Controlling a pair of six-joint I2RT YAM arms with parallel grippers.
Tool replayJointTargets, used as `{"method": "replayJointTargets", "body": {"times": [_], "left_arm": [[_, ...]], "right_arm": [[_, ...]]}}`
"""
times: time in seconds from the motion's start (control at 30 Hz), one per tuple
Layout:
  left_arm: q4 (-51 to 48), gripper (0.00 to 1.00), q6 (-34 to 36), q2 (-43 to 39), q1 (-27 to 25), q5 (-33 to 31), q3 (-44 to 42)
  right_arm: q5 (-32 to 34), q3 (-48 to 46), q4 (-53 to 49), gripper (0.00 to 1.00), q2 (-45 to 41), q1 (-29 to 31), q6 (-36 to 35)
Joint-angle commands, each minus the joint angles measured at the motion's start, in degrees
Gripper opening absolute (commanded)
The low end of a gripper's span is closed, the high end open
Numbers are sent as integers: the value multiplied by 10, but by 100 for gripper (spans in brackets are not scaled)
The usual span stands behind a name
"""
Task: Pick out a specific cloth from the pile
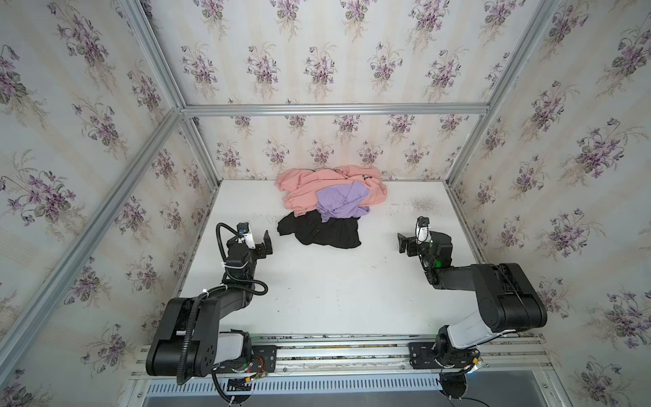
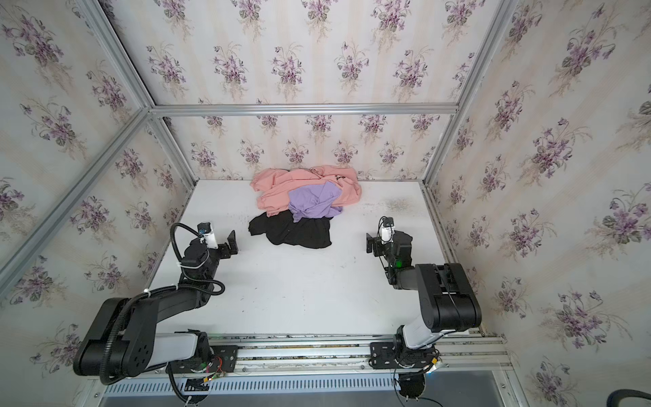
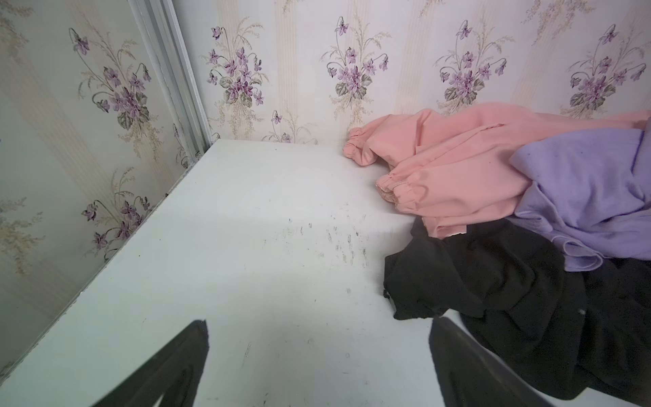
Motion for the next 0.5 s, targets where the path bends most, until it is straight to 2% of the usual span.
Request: {"method": "replayJointTargets", "body": {"times": [0.0, 0.47], "left_arm": [[12, 100, 8, 1, 1, -1, 2], [18, 100, 7, -1, 3, 5, -2]], "right_arm": [[-12, -4, 19, 100, -4, 0, -3], [-12, -14, 42, 100, -8, -6, 4]]}}
